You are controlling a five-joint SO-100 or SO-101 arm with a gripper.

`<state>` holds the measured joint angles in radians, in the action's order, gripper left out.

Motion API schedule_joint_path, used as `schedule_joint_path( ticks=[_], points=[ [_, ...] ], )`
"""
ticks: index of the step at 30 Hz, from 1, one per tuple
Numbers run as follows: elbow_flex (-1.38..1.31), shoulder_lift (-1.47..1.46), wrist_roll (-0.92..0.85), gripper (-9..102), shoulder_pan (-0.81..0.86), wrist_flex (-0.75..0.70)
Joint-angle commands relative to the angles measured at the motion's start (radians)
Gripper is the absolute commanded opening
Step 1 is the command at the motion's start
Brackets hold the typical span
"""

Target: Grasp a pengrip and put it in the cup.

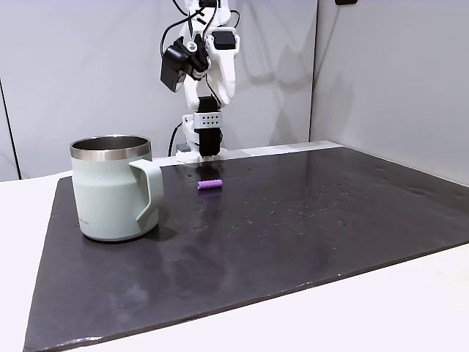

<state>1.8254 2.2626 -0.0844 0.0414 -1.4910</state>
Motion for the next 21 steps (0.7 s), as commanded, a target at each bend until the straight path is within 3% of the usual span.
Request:
schedule_joint_path(
  ticks=[1, 9, 21],
  points=[
    [-0.126, -0.107, 0.006, 20, 0.037, -0.066],
    [-0.144, -0.307, -0.011, 21, 0.164, -0.075],
    [0.103, -0.425, -0.067, 22, 0.164, 0.195]
  ],
)
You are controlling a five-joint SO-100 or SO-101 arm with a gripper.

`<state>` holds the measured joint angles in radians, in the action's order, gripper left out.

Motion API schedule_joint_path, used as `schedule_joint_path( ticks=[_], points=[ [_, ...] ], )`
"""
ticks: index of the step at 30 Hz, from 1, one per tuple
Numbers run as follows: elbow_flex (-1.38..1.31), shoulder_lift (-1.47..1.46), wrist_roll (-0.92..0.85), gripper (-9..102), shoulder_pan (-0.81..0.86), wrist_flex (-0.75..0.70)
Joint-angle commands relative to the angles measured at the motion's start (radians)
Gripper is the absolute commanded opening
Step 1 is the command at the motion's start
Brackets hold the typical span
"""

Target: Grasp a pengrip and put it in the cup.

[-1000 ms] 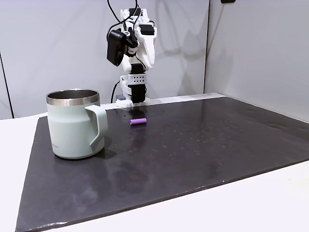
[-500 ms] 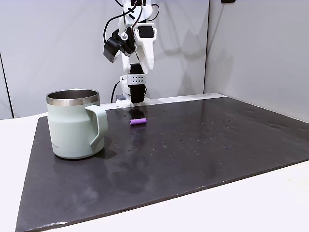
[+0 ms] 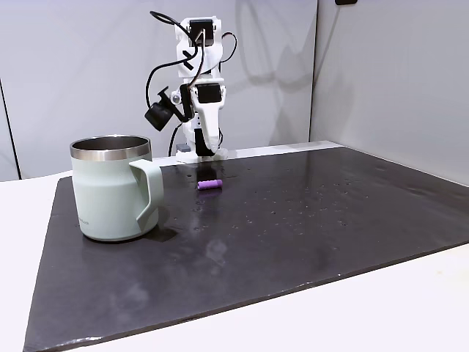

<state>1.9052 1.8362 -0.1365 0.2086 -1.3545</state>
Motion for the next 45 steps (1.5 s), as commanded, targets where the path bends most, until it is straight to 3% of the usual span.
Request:
schedule_joint_path(
  ticks=[1, 19, 27, 32, 37, 45],
  points=[
    [0.04, -0.002, -0.017, 22, -0.005, 0.072],
    [0.244, -0.094, -0.112, 21, 0.048, 0.287],
    [0.299, -0.147, -0.166, 13, 0.063, 0.393],
    [0.318, -0.16, -0.175, 0, 0.058, 0.422],
    [0.272, -0.124, -0.132, 0, 0.037, 0.348],
    [-0.064, 0.02, -0.055, 0, 0.014, 0.041]
  ],
)
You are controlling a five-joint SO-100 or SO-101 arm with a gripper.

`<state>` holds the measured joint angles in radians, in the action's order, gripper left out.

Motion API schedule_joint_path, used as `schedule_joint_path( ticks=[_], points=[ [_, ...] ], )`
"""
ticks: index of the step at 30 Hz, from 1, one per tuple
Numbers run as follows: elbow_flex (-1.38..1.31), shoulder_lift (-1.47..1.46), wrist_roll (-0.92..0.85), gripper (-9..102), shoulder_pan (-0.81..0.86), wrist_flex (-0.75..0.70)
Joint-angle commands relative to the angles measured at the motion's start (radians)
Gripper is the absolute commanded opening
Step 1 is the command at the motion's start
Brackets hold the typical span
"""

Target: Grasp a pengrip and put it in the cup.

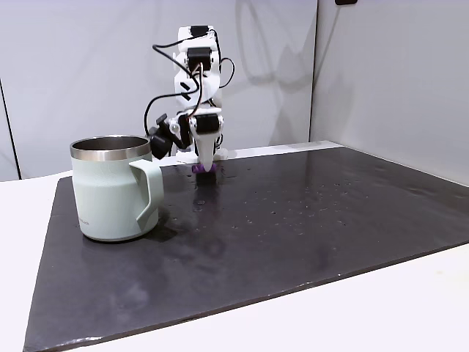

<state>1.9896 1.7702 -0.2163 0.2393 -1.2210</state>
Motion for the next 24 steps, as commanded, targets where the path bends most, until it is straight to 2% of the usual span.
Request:
schedule_joint_path(
  ticks=[1, 12, 17, 24],
  points=[
    [-0.187, 0.106, 0.028, 0, -0.018, -0.121],
    [-0.752, 0.172, 0.02, 0, 0.018, -0.469],
    [-0.838, 0.192, -0.037, 0, 0.11, -0.456],
    [-0.867, 0.094, -0.077, 0, 0.241, -0.316]
  ],
)
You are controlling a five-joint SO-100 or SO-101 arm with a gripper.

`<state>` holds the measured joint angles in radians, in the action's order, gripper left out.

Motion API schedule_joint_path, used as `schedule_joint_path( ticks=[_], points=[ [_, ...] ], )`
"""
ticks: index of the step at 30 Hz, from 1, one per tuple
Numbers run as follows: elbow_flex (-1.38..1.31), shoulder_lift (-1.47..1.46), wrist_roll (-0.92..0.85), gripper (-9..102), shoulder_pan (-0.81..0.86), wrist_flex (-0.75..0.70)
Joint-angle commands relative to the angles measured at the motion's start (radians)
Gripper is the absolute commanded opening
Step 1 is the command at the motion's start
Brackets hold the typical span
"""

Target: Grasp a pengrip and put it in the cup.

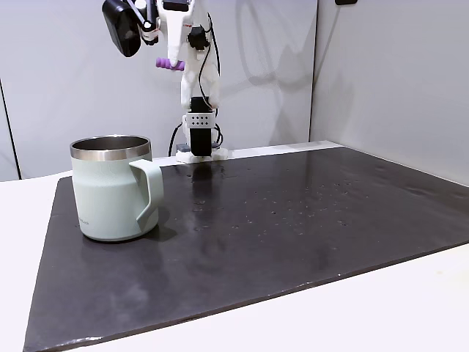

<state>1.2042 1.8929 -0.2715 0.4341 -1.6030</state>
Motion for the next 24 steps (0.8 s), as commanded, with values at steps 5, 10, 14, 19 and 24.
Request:
schedule_joint_path(
  ticks=[5, 10, 14, 19, 24],
  points=[
    [-0.224, -0.181, -0.014, 0, 0.084, 0.107],
    [-0.437, -0.357, 0.006, 0, 0.104, 0.124],
    [-0.537, -0.456, 0.012, 0, 0.114, 0.176],
    [-0.635, -0.565, 0.012, 0, 0.112, 0.207],
    [-0.723, -0.606, -0.002, 15, 0.107, 0.132]
  ],
)
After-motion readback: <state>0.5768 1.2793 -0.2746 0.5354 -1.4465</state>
